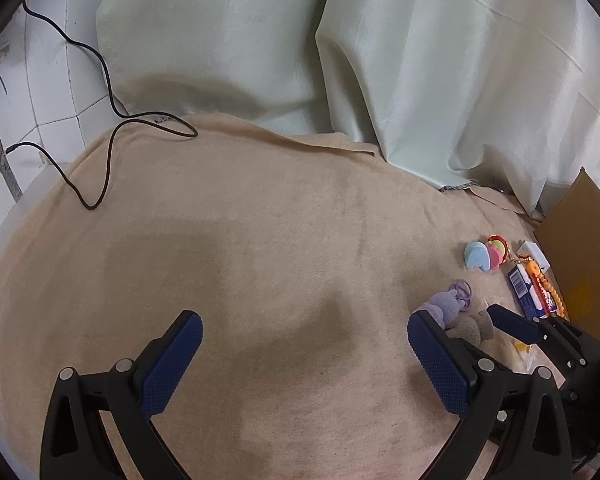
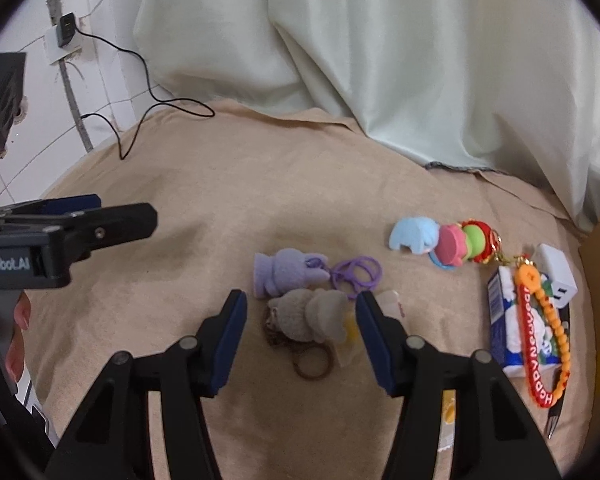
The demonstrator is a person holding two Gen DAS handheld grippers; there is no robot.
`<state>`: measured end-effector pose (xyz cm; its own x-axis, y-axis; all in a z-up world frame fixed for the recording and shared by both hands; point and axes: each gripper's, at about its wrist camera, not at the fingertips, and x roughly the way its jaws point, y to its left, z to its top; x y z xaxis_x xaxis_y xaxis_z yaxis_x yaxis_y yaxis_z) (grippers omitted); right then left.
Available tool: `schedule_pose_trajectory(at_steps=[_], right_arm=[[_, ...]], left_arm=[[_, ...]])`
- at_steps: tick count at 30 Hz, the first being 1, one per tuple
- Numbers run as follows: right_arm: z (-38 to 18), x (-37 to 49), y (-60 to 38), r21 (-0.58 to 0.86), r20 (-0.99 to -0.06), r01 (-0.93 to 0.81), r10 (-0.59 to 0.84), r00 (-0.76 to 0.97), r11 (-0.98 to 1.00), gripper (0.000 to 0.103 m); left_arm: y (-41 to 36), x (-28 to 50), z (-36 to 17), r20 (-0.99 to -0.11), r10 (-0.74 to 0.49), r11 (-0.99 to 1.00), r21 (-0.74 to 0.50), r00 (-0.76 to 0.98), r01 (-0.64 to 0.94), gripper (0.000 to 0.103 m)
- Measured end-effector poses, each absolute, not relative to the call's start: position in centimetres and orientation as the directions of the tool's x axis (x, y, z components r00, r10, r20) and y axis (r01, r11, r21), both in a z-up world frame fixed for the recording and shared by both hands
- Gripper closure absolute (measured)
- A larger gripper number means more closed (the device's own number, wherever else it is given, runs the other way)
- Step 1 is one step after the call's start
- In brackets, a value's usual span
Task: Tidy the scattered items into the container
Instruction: 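Grasp grey plush keychain with right tool while left tool grasps purple bunny keychain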
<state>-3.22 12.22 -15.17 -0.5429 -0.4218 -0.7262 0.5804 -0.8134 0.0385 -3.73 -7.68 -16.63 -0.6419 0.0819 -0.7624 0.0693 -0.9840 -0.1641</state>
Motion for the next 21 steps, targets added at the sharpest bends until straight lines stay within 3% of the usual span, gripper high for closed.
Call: schedule_pose_trajectory(at_steps=[4,10,16,21], right_arm=[[-15.5,-3.6,12.1,0.049,-0.736,0.59,-0.428,-0.524,-0.806,0.053],[-15.9,-3.4,11.2,-0.025,-0.74,0.614,-0.399,-0.542,-0.789,0.054],[-15.6,-4.0,11.8,0.071,-0.752,0.616,-0.448,-0.483,-0.784,0.059],[-13.3,-2.9,12.7,0.062,-0.711,0.607,-0.462,-0.53,-0.792,0.059]], left_arm=[[-7.5,-3.8,-16.7,-0.763,0.078,-0.985,-0.159,-0.642,0.068,0.0],[-7.4,-4.0,-16.9,-0.766,0.07,-0.987,-0.148,-0.639,0.069,0.0],[-7.5,-4.4,-17.3,-0.769,0.067,-0.987,-0.146,-0.636,0.071,0.0],[-6.7,-4.8,-16.8,-0.756,0.089,-0.988,-0.151,-0.649,0.041,0.0]])
